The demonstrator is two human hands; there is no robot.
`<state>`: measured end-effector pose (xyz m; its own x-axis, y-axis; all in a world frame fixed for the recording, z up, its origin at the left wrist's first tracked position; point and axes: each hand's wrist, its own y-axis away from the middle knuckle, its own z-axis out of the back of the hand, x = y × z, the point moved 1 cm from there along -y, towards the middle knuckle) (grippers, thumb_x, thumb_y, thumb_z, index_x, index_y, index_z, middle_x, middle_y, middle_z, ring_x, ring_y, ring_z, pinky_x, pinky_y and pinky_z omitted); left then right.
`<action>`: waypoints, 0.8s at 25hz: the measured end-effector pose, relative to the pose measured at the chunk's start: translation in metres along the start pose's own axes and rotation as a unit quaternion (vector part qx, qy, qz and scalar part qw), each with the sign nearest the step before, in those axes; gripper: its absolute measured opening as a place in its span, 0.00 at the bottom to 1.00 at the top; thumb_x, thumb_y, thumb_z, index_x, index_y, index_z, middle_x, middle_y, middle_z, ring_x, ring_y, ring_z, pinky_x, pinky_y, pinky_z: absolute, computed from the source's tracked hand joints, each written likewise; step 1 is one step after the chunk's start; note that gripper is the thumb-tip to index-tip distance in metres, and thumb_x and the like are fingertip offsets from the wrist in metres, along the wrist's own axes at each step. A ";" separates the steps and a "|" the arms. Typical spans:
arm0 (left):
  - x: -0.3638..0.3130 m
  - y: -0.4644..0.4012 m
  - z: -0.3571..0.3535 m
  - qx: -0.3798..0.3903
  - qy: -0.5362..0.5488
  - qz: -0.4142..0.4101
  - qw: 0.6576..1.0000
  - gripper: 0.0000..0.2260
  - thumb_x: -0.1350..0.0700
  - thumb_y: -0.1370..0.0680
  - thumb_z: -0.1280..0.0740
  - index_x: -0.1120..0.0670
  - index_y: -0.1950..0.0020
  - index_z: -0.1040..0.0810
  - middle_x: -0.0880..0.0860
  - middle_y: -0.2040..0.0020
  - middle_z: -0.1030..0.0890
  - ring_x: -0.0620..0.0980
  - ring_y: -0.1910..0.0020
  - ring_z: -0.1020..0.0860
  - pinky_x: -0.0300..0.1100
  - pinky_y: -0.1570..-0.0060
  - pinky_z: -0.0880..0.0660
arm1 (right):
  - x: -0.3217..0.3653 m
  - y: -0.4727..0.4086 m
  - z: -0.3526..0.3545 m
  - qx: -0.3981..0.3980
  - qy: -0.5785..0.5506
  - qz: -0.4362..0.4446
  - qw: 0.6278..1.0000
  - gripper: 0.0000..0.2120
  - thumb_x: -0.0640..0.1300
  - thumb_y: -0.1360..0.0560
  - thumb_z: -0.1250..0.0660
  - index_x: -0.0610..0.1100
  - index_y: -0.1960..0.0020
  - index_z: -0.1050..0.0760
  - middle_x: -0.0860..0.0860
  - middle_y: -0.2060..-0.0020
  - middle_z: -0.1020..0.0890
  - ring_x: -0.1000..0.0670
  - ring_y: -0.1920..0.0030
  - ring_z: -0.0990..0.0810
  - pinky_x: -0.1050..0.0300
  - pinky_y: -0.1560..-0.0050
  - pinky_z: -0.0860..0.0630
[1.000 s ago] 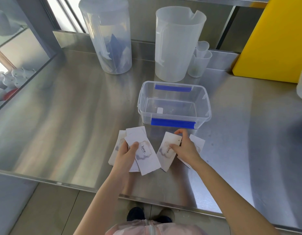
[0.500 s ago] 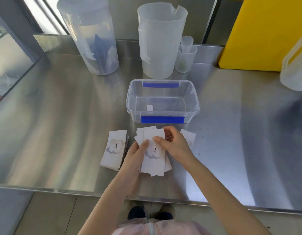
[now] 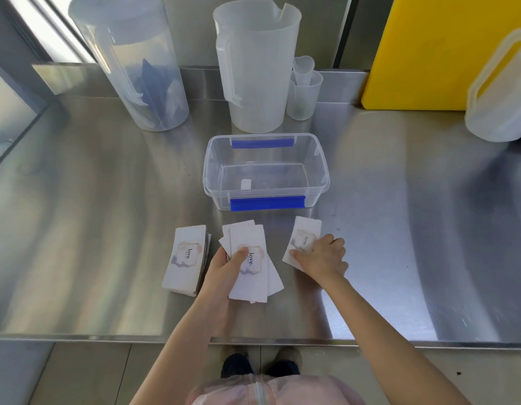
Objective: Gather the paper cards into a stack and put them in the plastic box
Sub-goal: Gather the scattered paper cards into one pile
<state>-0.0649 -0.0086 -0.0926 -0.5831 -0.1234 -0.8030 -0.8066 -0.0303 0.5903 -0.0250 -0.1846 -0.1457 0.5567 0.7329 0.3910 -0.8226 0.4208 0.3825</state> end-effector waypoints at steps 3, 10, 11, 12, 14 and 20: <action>0.002 0.000 0.000 0.001 0.003 0.000 1.000 0.14 0.53 0.23 0.40 0.52 0.38 0.29 0.54 0.50 0.20 0.56 0.55 0.21 0.45 0.70 0.25 | 0.001 -0.001 -0.002 0.005 0.012 0.004 1.000 0.33 0.57 0.33 0.31 0.37 0.39 0.39 0.40 0.39 0.33 0.41 0.39 0.33 0.46 0.42 0.33; 0.004 -0.002 0.003 0.001 -0.004 -0.003 1.000 0.14 0.53 0.23 0.40 0.52 0.38 0.30 0.55 0.48 0.20 0.56 0.54 0.21 0.46 0.68 0.24 | -0.001 0.008 0.001 0.079 -0.204 0.061 0.974 0.16 0.43 0.28 0.34 0.42 0.49 0.40 0.41 0.41 0.25 0.42 0.45 0.24 0.53 0.53 0.27; 0.004 -0.002 0.004 0.001 -0.004 -0.001 1.000 0.15 0.53 0.23 0.40 0.52 0.37 0.30 0.56 0.47 0.20 0.57 0.53 0.21 0.46 0.68 0.25 | -0.002 0.014 0.004 0.087 -0.243 0.066 0.964 0.15 0.42 0.28 0.33 0.44 0.50 0.40 0.42 0.43 0.24 0.46 0.50 0.23 0.58 0.58 0.27; 0.005 -0.003 0.005 0.001 -0.003 0.000 1.000 0.15 0.53 0.23 0.40 0.53 0.37 0.31 0.57 0.46 0.21 0.58 0.53 0.21 0.46 0.68 0.25 | -0.003 0.020 0.008 0.092 -0.280 0.070 0.953 0.16 0.43 0.29 0.33 0.45 0.51 0.40 0.45 0.45 0.24 0.52 0.55 0.23 0.63 0.62 0.27; 0.007 -0.004 0.006 -0.004 -0.002 0.002 1.000 0.15 0.54 0.23 0.41 0.54 0.37 0.31 0.57 0.46 0.21 0.57 0.53 0.21 0.47 0.66 0.24 | -0.004 0.034 0.015 0.110 -0.352 0.074 0.927 0.17 0.43 0.29 0.32 0.49 0.49 0.40 0.52 0.51 0.24 0.59 0.61 0.25 0.67 0.69 0.26; 0.010 -0.004 -0.003 0.022 0.021 0.001 1.000 0.17 0.48 0.25 0.39 0.52 0.37 0.29 0.53 0.45 0.19 0.53 0.49 0.20 0.48 0.52 0.22 | 0.003 0.072 0.014 0.179 -0.375 0.128 0.901 0.15 0.43 0.28 0.33 0.52 0.48 0.36 0.61 0.57 0.24 0.64 0.58 0.24 0.76 0.69 0.27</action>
<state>-0.0672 -0.0123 -0.1026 -0.5804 -0.1648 -0.7975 -0.8097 0.0127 0.5866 -0.0811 -0.1595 -0.1055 0.3869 0.1584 0.9084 -0.9195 -0.0082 0.3930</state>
